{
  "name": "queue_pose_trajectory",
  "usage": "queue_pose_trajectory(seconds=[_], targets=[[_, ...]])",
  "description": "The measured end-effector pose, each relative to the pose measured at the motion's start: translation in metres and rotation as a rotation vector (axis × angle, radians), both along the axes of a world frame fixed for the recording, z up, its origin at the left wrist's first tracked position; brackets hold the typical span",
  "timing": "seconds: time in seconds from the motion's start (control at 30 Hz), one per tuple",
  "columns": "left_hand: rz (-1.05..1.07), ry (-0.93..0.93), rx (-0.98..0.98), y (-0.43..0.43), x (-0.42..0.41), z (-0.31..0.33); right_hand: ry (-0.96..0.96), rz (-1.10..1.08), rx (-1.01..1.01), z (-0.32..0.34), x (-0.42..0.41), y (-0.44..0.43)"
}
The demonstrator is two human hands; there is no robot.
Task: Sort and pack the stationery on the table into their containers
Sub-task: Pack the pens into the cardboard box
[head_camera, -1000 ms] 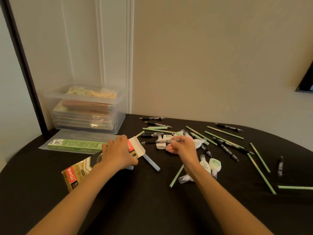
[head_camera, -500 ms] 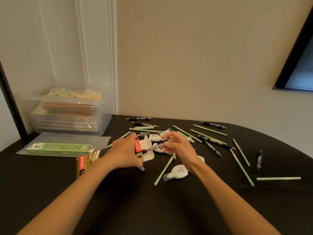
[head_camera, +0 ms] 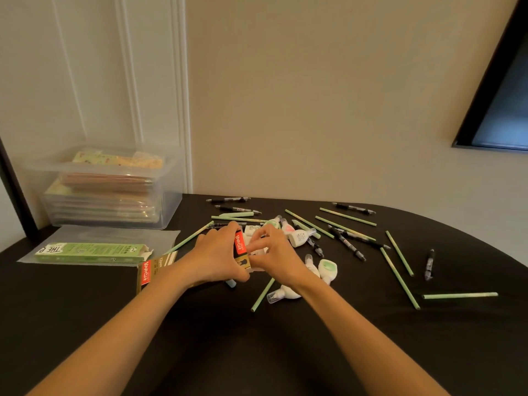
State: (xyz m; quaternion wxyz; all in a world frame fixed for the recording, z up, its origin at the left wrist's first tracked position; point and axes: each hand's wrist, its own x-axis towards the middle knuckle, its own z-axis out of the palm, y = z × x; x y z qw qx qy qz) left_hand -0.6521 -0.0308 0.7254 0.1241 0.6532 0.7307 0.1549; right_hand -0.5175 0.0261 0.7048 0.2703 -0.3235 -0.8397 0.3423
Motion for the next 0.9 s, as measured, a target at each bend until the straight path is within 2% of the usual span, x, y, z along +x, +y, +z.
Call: queue_pose_trajectory(seconds=[0.3, 0.5, 0.9], targets=[[-0.014, 0.041, 0.005, 0.004, 0.003, 0.003, -0.037, 0.074, -0.095, 0.002, 0.012, 0.008], [-0.067, 0.033, -0.021, 0.010, 0.013, -0.003, -0.118, 0.174, -0.331, -0.001, 0.022, 0.012], [-0.110, 0.093, -0.020, 0.037, 0.035, 0.000, -0.167, 0.105, -0.447, -0.004, 0.024, 0.029]])
